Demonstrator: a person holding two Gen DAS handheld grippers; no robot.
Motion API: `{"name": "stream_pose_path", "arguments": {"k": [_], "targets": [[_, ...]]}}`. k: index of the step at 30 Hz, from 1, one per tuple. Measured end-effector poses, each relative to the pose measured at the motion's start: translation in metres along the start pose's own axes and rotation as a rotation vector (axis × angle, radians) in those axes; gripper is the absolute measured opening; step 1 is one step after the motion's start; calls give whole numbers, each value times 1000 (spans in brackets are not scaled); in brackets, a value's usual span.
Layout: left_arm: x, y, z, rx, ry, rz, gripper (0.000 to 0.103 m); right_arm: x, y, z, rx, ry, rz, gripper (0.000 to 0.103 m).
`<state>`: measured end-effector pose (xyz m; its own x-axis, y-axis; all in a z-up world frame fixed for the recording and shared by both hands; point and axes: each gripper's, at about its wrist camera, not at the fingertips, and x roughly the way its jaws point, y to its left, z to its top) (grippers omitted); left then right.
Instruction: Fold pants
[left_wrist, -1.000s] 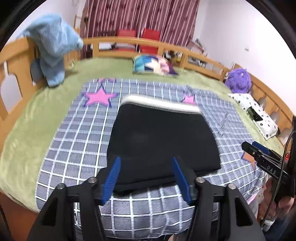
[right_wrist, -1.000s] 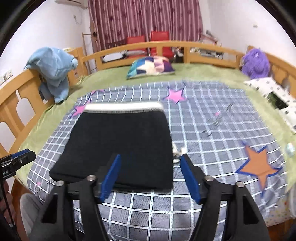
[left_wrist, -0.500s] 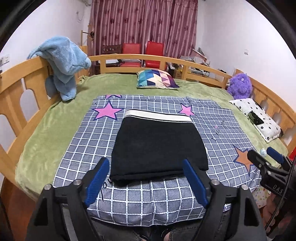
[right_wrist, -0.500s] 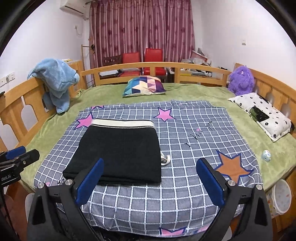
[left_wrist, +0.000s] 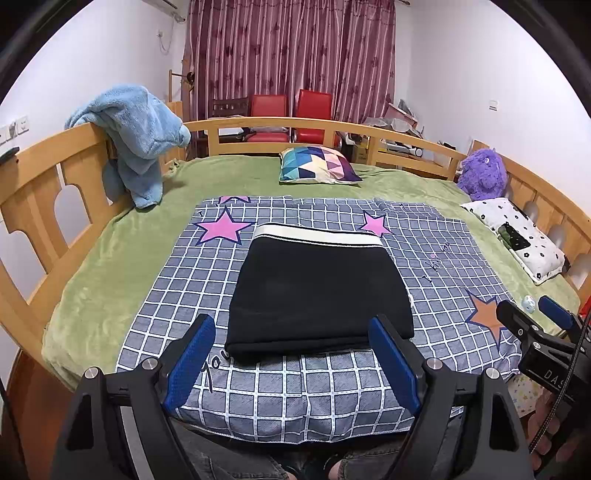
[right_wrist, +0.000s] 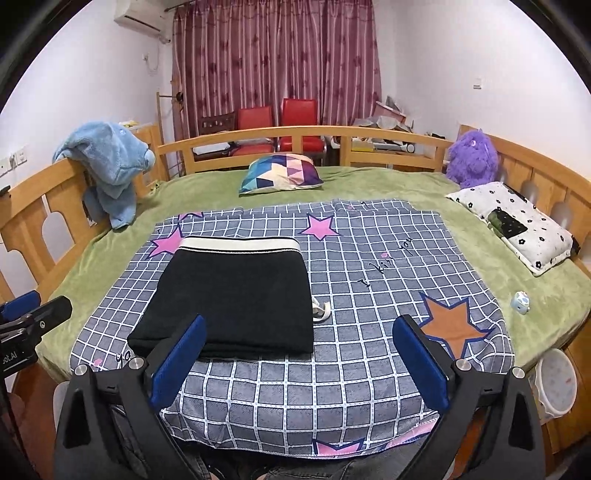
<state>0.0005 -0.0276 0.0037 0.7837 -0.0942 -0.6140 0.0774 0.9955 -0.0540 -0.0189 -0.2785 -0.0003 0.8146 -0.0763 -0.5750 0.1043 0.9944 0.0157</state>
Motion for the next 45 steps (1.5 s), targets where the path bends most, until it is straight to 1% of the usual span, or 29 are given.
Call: {"name": "stream_pose_path", "arguments": {"k": [6, 14, 45], "targets": [[-2, 1, -3, -6, -1, 7, 84, -3, 0, -1, 4, -4, -17, 99], [-3, 1, -2, -8, 7, -2, 84, -6, 1, -2, 2, -7, -32, 100], [-7, 0, -3, -30, 3, -4, 84, -13, 6, 0, 9, -16, -30, 100]]}}
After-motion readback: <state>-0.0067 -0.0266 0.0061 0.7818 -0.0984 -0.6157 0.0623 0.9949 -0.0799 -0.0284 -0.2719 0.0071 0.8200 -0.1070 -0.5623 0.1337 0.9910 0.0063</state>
